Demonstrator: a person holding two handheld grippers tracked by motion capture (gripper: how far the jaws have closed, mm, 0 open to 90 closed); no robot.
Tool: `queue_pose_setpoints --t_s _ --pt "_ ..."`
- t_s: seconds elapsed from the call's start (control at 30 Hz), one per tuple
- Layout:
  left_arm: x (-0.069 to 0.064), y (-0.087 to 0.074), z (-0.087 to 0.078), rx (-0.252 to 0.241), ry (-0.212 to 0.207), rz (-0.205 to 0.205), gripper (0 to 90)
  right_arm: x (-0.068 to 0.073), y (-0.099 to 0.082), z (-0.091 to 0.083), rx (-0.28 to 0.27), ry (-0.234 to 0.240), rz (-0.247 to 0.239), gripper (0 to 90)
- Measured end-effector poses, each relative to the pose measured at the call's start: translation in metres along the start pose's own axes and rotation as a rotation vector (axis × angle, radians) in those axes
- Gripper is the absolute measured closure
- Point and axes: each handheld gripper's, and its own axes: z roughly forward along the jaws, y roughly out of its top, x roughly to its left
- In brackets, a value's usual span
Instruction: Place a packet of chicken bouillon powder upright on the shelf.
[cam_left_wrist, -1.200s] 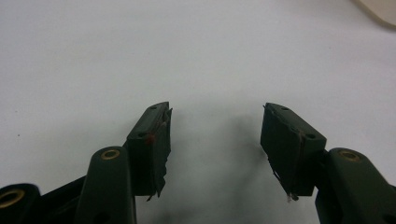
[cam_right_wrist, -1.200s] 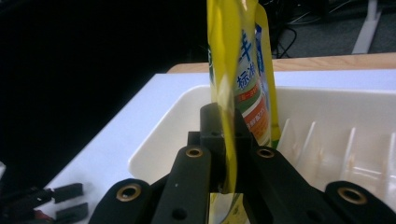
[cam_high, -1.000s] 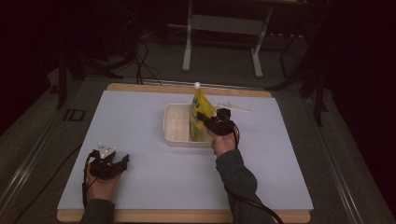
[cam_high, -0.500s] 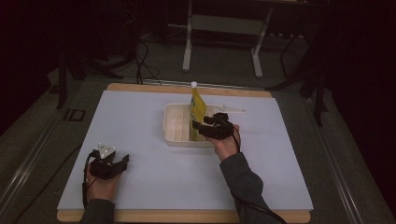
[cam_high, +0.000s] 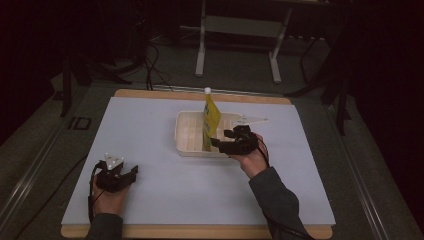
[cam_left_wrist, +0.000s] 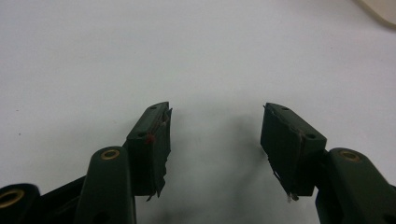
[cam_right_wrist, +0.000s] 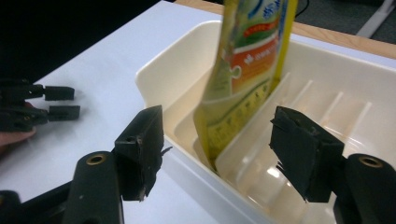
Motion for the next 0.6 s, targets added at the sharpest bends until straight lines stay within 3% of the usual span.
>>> queue_pose_setpoints --t_s 0.2,0.37,0.57,0.6 --pt "0.000 0.000 0.000 -0.003 0.001 -0.006 42.2 -0.011 -0.011 -0.011 0.025 -0.045 -0.029 32.3" --pt "0.000 0.000 0.000 0.000 0.003 -0.004 42.2 -0.024 -0.024 -0.017 0.041 -0.067 -0.009 29.8" --pt "0.000 0.000 0.000 0.000 0.003 -0.006 42.2 -0.043 -0.051 -0.026 0.084 -0.141 0.010 28.7" --pt "0.000 0.000 0.000 -0.001 0.004 -0.006 42.2 -0.051 -0.063 -0.030 0.088 -0.183 0.029 28.6"
